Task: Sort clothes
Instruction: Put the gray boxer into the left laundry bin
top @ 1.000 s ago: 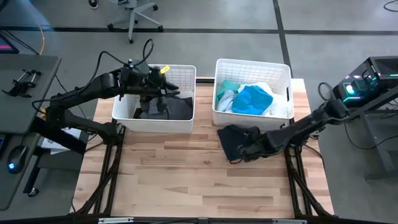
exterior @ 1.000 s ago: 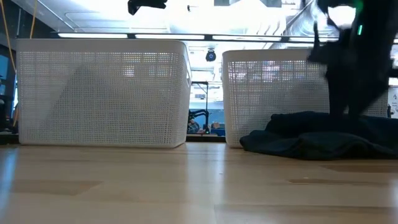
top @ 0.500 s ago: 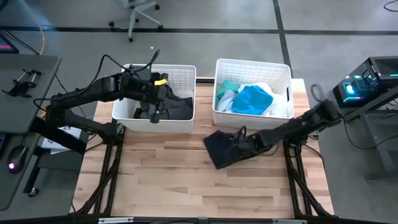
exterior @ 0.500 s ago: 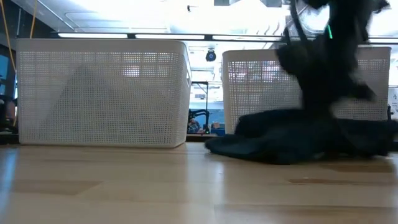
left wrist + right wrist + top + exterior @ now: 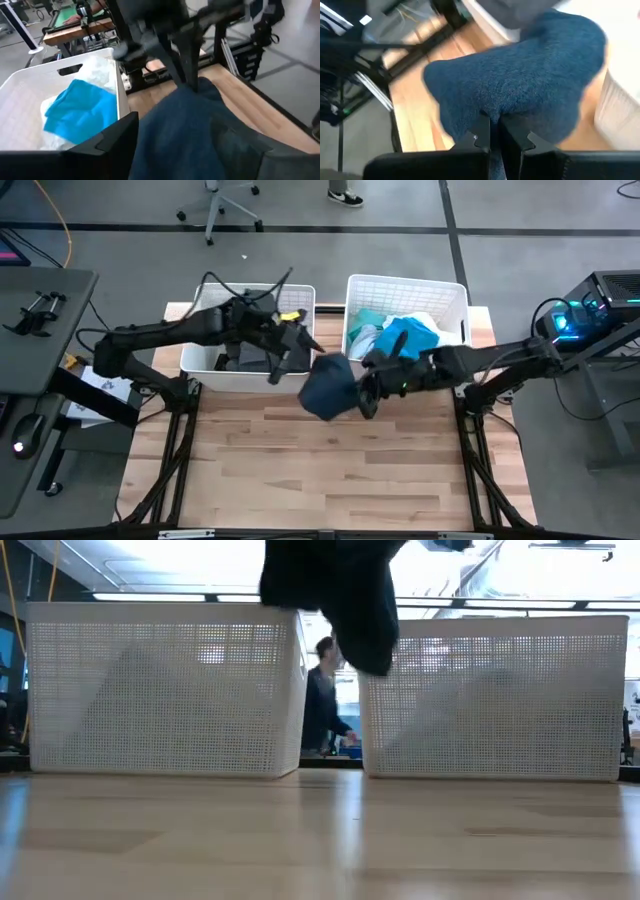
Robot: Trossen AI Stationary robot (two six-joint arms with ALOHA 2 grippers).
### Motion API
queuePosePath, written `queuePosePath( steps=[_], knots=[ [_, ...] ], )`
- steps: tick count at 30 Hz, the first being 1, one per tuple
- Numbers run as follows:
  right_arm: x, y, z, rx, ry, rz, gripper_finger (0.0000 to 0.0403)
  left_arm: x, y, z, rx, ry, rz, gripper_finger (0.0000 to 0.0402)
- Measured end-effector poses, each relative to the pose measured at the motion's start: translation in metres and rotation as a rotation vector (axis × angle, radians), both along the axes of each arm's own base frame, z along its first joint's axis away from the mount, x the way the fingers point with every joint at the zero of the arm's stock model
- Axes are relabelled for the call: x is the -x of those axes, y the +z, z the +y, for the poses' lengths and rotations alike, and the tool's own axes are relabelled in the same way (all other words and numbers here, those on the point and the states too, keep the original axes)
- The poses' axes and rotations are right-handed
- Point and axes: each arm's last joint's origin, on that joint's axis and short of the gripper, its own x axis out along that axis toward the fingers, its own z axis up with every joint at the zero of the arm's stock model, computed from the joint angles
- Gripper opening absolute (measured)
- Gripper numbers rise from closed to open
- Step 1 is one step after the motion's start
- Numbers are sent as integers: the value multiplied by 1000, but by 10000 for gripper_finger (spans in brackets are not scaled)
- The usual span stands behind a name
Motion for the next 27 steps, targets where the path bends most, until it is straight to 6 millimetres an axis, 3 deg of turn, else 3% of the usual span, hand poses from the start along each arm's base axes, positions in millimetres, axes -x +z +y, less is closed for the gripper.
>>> queuePosePath(
  steps=[2,9,14,18,22,27],
  knots=[
    [-1,14,-6,40,19,-43,3,-11,-5,1,22,5,-12,242],
    [-9,35,-21,124,88,-151,3,-42,-17,-7,103,-72,-82,255],
    [-13,37,-28,130,133,-183,3,-56,-33,-14,100,-94,-49,255],
    [-13,38,-29,135,142,-197,3,-57,-37,-17,95,-75,-6,246],
    [-13,39,-29,137,134,-199,5,-54,-39,-16,68,-40,25,193],
    [-15,41,-32,124,96,-233,39,-51,-34,-15,64,-34,49,59]
  ],
)
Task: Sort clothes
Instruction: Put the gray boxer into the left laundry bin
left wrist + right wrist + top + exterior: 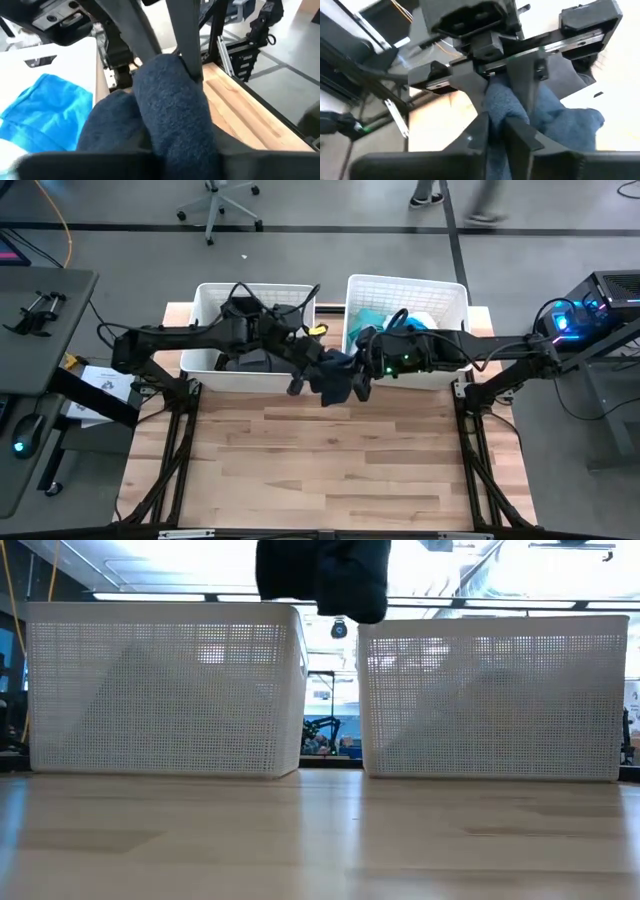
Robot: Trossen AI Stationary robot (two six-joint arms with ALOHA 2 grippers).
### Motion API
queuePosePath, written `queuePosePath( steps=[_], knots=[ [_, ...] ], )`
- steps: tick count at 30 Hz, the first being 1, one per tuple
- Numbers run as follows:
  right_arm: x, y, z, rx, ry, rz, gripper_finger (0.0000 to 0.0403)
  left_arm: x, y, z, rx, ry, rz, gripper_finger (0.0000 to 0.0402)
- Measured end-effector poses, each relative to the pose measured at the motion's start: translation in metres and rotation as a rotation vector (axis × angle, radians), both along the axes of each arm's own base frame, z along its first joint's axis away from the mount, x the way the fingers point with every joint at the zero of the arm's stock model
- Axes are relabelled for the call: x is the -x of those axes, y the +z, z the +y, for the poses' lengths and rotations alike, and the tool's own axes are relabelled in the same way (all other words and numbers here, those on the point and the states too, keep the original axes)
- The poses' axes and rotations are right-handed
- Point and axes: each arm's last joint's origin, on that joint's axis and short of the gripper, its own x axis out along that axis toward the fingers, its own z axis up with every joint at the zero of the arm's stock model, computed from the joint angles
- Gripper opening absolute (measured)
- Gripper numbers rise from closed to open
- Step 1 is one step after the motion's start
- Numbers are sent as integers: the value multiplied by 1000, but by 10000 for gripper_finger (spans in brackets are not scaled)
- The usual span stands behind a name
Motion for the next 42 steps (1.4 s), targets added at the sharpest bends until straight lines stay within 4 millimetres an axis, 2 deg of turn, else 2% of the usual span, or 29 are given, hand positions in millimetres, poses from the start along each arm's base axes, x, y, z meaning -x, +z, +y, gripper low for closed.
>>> queuePosePath(
  steps=[1,4,7,10,14,18,21,25,27,29,33,37,40,42],
  knots=[
    [0,2,-1,-11,-1,-16,52,1,4,0,2,2,14,38],
    [6,23,-9,-52,-27,-89,95,11,25,1,-11,57,51,37],
    [17,53,-16,-18,-38,-198,129,26,47,4,-132,194,111,45],
    [27,76,-20,83,-39,-258,145,45,55,23,-271,385,255,47],
    [36,95,-23,228,-120,-285,148,75,39,67,-312,618,556,47],
    [39,96,-26,285,-193,-254,149,109,12,116,-115,753,759,47],
    [35,87,-27,282,-212,-206,149,130,-29,146,46,776,842,48],
    [31,71,-27,238,-253,-148,149,153,-86,170,241,875,837,72],
    [31,63,-27,199,-265,-100,149,167,-104,176,337,952,865,100],
    [32,54,-27,152,-282,-42,149,181,-110,181,426,1005,878,135],
    [37,29,-24,23,-231,159,149,200,-103,190,509,1062,892,198],
    [44,-12,-17,-236,-64,444,149,208,-73,192,520,1096,869,223],
    [50,-53,-12,-400,-45,677,149,206,-48,181,550,1063,752,226],
    [57,-82,-12,-423,-89,820,149,203,-32,166,583,980,653,226]
  ],
)
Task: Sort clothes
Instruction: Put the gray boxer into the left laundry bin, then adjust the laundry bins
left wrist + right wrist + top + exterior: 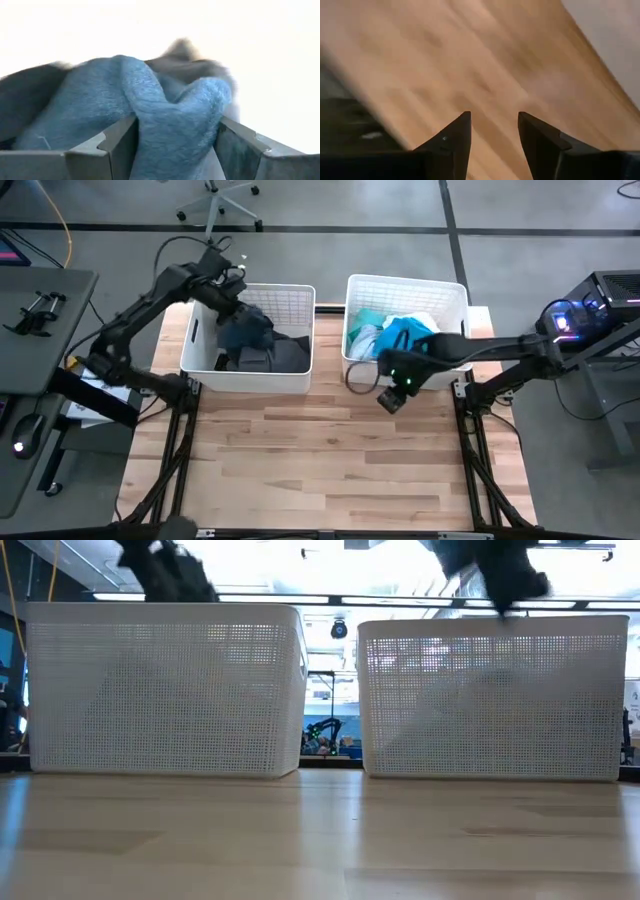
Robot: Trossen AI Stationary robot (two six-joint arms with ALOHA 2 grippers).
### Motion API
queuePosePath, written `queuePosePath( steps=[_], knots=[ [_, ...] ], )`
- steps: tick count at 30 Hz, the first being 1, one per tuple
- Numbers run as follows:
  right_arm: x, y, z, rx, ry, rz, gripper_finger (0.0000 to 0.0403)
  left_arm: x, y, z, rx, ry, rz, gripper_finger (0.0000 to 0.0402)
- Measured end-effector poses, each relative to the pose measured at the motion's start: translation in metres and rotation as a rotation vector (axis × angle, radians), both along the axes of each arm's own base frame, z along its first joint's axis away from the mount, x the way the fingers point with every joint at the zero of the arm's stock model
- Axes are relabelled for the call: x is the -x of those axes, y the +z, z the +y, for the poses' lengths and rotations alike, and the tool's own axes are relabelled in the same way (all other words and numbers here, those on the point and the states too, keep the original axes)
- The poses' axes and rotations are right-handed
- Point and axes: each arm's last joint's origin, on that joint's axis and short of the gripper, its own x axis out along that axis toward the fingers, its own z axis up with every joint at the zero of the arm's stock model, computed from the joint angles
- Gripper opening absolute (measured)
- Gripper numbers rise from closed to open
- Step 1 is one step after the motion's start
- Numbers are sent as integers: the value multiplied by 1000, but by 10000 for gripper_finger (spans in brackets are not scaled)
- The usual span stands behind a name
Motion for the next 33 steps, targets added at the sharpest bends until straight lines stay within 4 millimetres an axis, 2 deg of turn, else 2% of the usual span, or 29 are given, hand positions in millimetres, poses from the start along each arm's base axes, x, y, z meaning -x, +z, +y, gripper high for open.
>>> queuePosePath(
  steps=[2,4,6,9,11,13,15,19,22,25,27,30,33],
  knots=[
    [9,-28,-3,41,-41,142,149,-3,15,-17,-15,-60,-97,227],
    [22,-46,-8,134,-123,280,149,-6,27,-35,-37,-120,-167,227],
    [32,-57,-14,224,-234,383,149,-7,38,-51,-76,-174,-216,227],
    [38,-59,-18,318,-342,439,149,-10,48,-72,-112,-248,-250,227],
    [41,-52,-19,317,-325,444,149,-8,52,-82,-124,-216,-225,227],
    [35,-40,-18,278,-290,382,149,-3,53,-89,-118,-186,-195,227],
    [34,-26,-16,230,-258,371,149,3,55,-99,-102,-216,-189,227],
    [24,13,-16,212,-212,176,149,10,57,-123,-28,-445,-246,227],
    [11,40,-19,294,-170,-51,149,10,54,-137,76,-589,-267,225],
    [-1,58,-21,401,-115,-229,149,3,37,-145,191,-646,-227,212],
    [-9,66,-22,448,-86,-330,149,-2,18,-146,198,-630,-124,201],
    [-14,70,-22,475,-67,-395,149,-8,-2,-144,90,-557,28,184],
    [-13,69,-22,474,-66,-383,149,-12,-6,-140,-35,-494,74,170]
  ],
)
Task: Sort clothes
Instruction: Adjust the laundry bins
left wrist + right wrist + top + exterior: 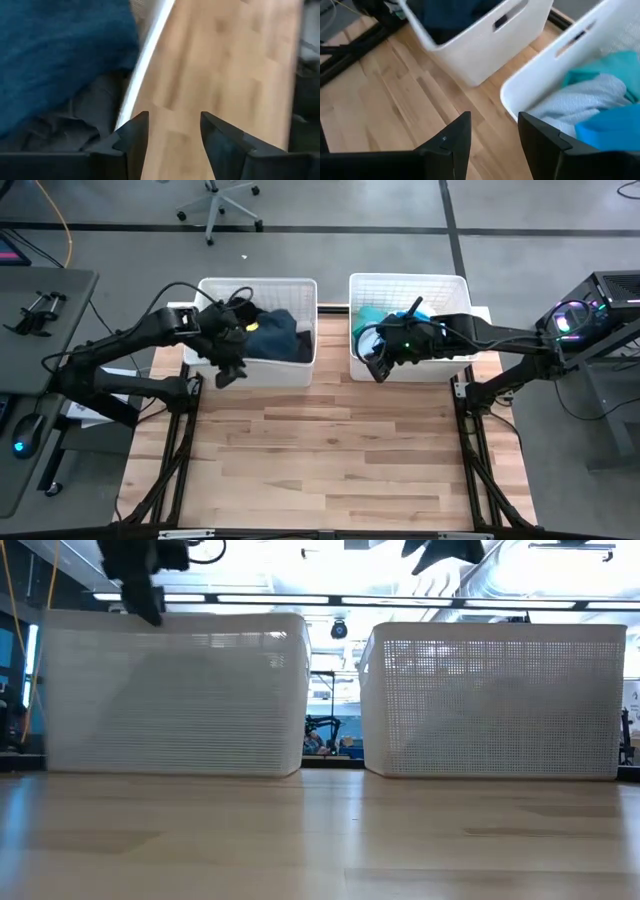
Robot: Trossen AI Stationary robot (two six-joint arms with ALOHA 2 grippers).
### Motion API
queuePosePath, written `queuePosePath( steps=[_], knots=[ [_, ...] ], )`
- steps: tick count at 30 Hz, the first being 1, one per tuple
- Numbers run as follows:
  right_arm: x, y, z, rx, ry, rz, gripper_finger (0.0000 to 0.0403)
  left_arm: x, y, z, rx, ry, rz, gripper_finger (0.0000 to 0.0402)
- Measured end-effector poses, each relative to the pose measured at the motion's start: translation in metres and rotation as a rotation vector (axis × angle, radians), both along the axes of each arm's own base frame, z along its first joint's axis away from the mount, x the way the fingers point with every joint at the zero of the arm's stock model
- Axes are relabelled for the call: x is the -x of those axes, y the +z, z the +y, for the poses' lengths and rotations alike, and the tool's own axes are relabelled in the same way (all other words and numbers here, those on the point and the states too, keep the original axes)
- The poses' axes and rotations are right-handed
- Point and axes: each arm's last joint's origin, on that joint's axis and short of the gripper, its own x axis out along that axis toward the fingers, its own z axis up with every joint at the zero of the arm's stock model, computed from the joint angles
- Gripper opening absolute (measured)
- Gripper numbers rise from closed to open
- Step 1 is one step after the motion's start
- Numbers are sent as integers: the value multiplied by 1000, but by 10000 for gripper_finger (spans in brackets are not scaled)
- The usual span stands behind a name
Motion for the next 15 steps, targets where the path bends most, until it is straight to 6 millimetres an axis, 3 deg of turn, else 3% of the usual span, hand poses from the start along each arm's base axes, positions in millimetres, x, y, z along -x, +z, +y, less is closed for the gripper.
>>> queuePosePath(
  steps=[5,9,12,15],
  knots=[
    [10,-4,3,-90,-48,61,149,-3,15,5,-84,106,-57,153],
    [19,-10,24,-352,95,184,149,7,39,-2,-27,87,-113,148],
    [32,-30,42,-425,106,395,149,13,47,-9,89,28,-141,147],
    [46,-59,44,-346,31,612,149,15,45,-14,190,-16,-161,147]
  ],
)
